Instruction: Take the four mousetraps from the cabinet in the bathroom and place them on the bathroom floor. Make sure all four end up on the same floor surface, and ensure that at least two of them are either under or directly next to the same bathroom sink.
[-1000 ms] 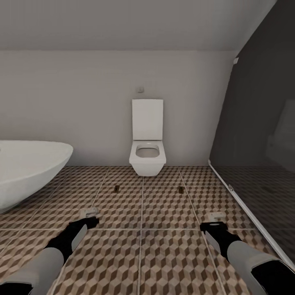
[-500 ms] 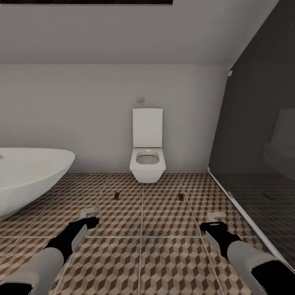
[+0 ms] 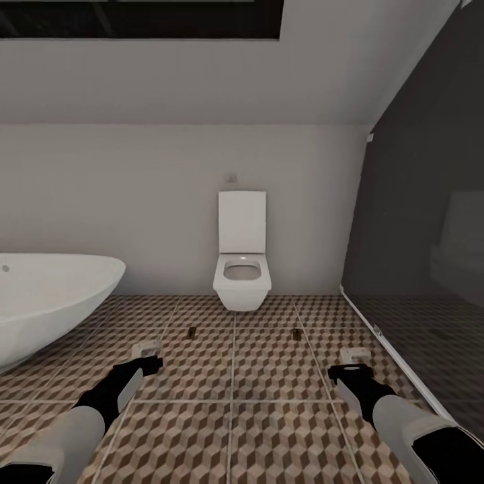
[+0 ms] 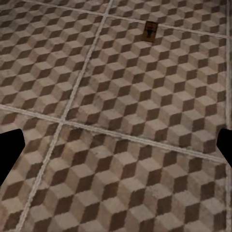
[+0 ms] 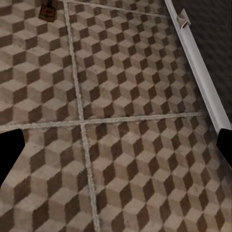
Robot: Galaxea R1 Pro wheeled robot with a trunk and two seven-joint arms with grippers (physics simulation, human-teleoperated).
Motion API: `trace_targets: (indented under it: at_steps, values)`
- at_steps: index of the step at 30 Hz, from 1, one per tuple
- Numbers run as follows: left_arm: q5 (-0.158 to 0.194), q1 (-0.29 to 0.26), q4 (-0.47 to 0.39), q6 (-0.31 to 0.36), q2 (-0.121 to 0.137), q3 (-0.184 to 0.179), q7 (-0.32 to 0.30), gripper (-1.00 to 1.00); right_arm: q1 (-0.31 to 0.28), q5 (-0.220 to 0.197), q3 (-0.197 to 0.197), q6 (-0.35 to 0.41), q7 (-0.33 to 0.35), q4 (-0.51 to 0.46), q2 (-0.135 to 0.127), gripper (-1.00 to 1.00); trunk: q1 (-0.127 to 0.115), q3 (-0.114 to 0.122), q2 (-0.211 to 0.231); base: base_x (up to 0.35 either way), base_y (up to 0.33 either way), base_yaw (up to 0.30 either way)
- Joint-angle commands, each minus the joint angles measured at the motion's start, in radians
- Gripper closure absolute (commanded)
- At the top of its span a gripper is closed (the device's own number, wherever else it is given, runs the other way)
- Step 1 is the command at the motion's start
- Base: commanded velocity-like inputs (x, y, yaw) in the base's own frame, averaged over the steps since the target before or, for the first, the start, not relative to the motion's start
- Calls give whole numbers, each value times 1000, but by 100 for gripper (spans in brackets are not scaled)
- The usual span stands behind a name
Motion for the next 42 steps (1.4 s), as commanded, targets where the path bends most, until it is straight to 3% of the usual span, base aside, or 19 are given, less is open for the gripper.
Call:
trace_targets:
  at_steps: [1,42]
  values:
    - [11,0,-2,5,1,-8,8,-100,0,-8,8,7,-5,-3,-1,-100,-4,2,7,0,0,0]
    - [11,0,-2,5,1,-8,8,-100,0,-9,8,7,-5,-3,0,-100,-161,131,294,0,0,0]
